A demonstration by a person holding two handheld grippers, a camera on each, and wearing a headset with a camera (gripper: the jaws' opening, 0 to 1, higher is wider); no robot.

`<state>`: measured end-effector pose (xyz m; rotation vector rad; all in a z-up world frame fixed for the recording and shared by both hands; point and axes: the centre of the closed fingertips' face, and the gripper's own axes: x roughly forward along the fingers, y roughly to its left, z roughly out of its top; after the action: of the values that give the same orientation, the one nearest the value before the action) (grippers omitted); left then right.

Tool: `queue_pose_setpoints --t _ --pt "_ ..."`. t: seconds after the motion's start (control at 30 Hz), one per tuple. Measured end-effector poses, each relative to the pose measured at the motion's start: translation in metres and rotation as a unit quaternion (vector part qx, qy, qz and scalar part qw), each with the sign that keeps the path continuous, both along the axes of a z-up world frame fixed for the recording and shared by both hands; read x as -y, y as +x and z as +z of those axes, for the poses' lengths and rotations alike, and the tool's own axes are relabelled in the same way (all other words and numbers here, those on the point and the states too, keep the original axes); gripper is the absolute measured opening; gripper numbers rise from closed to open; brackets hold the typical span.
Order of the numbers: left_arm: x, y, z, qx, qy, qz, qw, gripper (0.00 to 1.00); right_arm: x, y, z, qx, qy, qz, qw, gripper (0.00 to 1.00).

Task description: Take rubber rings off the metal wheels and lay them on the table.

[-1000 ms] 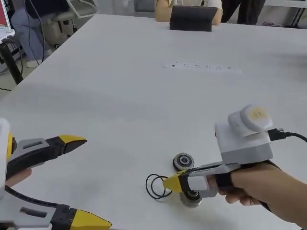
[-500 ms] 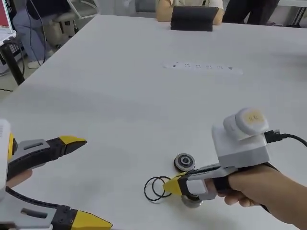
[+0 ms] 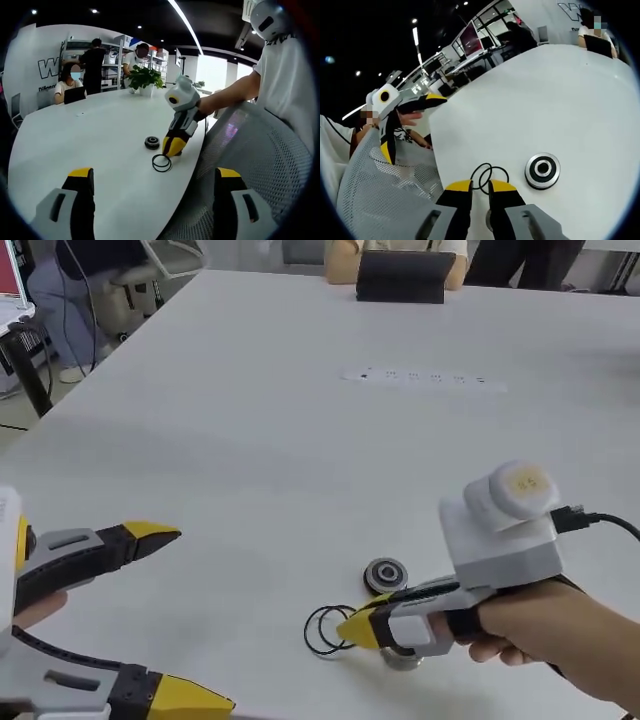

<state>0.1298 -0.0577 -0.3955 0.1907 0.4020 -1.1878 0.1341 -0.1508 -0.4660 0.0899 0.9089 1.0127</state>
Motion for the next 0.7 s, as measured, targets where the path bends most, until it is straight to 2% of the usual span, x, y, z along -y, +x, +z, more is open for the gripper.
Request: queue_pose_setpoints --t 0.13,0.23,0.5,0.7 --pt "-0.0014 0.0005 -0.0004 0.001 0.003 0.002 1.0000 0.99 -0.0044 -0.0042 0.0020 0.010 -0.003 0.019 0.9998 0.12" --pt "-0.0017 0.0008 0.0010 0.001 0.000 0.004 1.0000 0.99 -0.0027 -0.0034 -0.0008 0.031 -0.025 0.033 0.9987 0.14" --pt "-0.0022 0.0010 0.0008 0.002 0.002 0.006 1.0000 0.99 0.0011 0.0001 -0.0020 0.055 -0.044 0.043 0.9966 0.20" --pt "-0.0020 0.0012 0.0011 0.002 0.003 0.005 1.0000 0.99 0.0040 0.0052 0.0054 0.062 -0.035 0.035 0.9968 0.20"
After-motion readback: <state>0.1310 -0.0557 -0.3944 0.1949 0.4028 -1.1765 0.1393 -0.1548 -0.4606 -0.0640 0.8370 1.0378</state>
